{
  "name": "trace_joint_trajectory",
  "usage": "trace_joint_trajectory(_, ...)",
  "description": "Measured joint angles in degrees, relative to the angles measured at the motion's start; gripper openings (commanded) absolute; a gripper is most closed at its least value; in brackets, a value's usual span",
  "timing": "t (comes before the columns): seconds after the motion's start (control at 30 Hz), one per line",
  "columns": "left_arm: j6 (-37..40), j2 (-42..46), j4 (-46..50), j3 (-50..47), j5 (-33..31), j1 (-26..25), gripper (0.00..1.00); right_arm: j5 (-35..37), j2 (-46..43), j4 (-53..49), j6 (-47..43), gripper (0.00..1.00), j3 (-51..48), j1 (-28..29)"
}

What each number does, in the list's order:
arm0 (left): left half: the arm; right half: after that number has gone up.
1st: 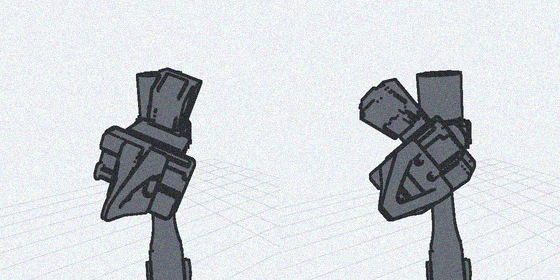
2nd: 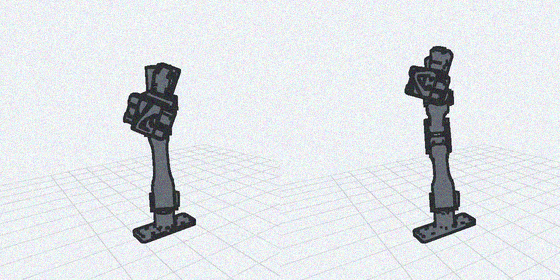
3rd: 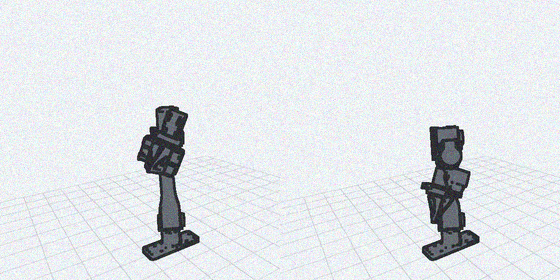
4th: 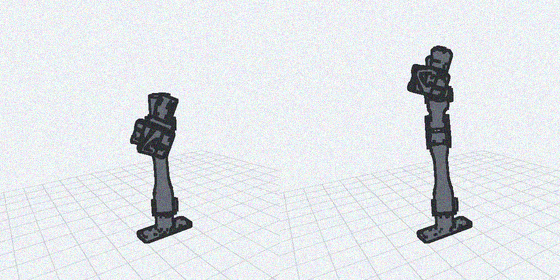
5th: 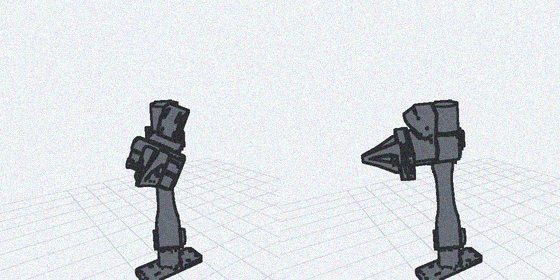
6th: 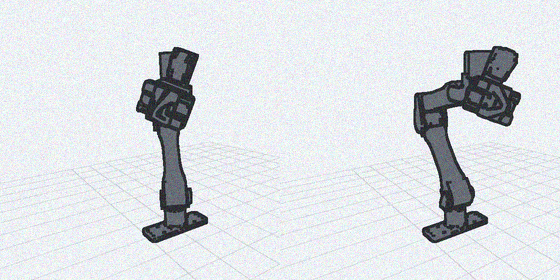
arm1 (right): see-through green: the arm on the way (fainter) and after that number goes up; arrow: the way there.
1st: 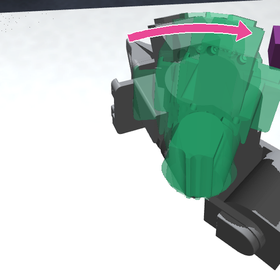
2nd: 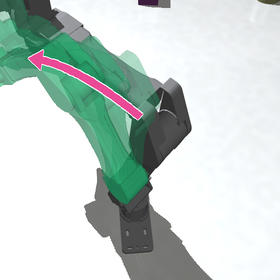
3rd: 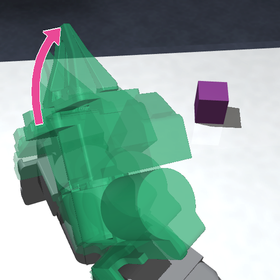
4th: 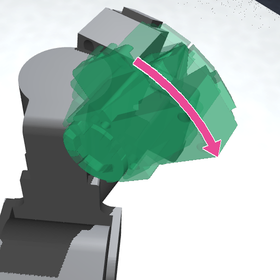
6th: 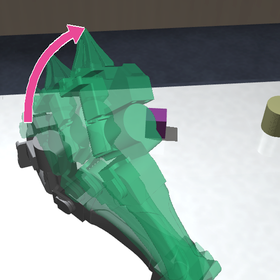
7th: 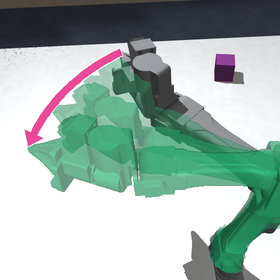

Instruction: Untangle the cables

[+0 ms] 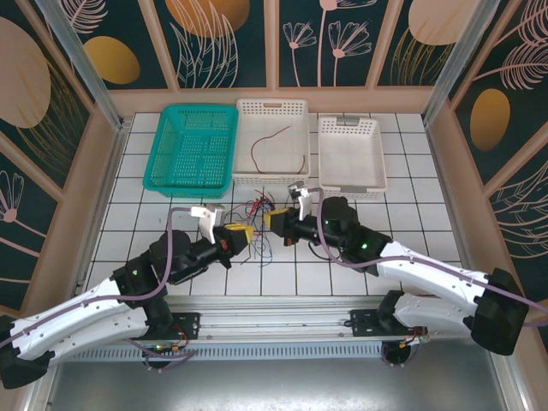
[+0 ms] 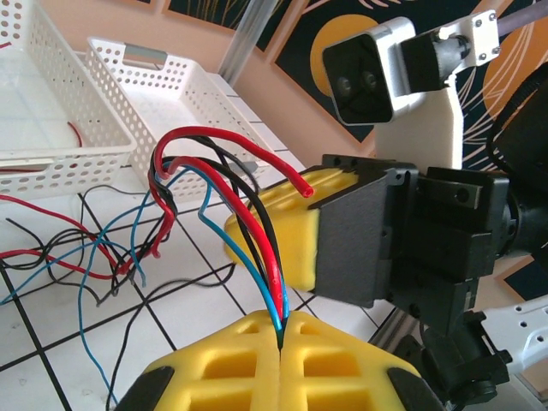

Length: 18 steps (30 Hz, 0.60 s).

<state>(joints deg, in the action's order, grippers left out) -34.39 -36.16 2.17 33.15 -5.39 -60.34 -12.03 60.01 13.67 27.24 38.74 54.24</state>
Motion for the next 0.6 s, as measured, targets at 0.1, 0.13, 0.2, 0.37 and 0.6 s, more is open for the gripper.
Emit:
trace_joint_trajectory(0.1,0.0,0.8,0.7,0.0,-0.6,0.0,0.0,0.7,-2.1,-0.9,0.1,0.0,-1.0,-1.1)
trace_joint_trajectory(0.13,0.0,1.0,1.0,0.0,-0.9,0.0,0.0,1.1,-2.9,-1.5,0.1,0.0,-1.5,-1.7)
trace_joint_trajectory(0.2,0.0,1.2,1.7,0.0,-1.3,0.0,0.0,1.8,-4.4,-2.8,0.4,0.0,-2.4,-3.2)
trace_joint_trajectory(0.37,-0.2,1.5,3.7,0.0,-3.1,0.0,0.0,3.5,-9.3,-7.0,2.8,0.0,-3.8,-9.7)
trace_joint_trajectory(0.6,-0.9,1.9,6.5,0.0,-6.5,0.0,0.0,5.7,-17.4,-12.4,6.3,0.0,-4.8,-17.9)
